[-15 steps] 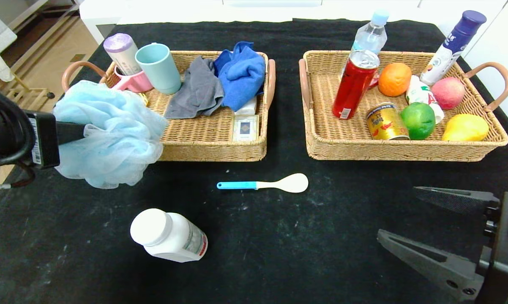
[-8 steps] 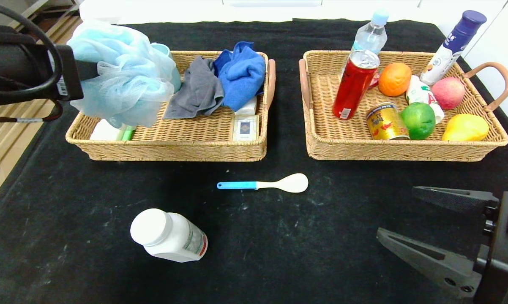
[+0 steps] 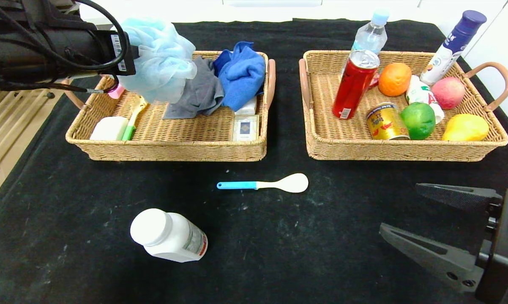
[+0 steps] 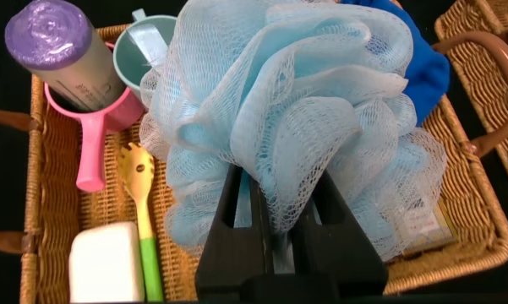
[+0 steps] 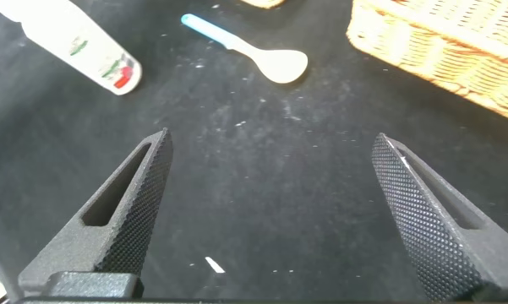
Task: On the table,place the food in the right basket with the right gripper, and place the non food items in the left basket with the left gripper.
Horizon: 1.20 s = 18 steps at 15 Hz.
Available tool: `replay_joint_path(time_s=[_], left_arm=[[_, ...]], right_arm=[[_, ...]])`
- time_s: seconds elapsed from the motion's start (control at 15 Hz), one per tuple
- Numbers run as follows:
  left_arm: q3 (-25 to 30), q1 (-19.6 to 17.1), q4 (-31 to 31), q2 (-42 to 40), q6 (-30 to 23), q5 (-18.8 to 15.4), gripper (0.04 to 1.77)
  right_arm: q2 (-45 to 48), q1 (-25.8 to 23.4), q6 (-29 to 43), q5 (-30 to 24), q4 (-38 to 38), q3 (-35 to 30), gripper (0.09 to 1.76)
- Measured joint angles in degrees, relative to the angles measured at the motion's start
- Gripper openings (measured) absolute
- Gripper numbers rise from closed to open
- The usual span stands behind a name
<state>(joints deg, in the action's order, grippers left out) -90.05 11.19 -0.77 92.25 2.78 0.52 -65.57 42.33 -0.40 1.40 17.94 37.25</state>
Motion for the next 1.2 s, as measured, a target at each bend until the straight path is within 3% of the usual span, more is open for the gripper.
replay_joint_path(time_s=[0.2,0.4,0.73,1.2], left_arm=[[-0.51,0.0,-1.27,2.79,0.02,0.22,0.27],[-0.77,0.18,-1.29,3.69,0.0,0.22,0.75],[-0.77,1.05,-0.71,3.43,0.06,0.4,1.2],[2.38,3.41,3.19,-1.34,-0.39,0.9,1.5]], right_arm=[[-0.07,-0.35,-0.01,-0.02,-0.01,0.01,1.71],[-0.16,-0.43,-0.09,0.0,-0.01,0.01,1.71],[-0.2,-0.43,-0.2,-0.02,-0.04,0.01,1.71],[-0.24,-0.43,-0.22,-0.02,-0.06,-0.16,1.71]])
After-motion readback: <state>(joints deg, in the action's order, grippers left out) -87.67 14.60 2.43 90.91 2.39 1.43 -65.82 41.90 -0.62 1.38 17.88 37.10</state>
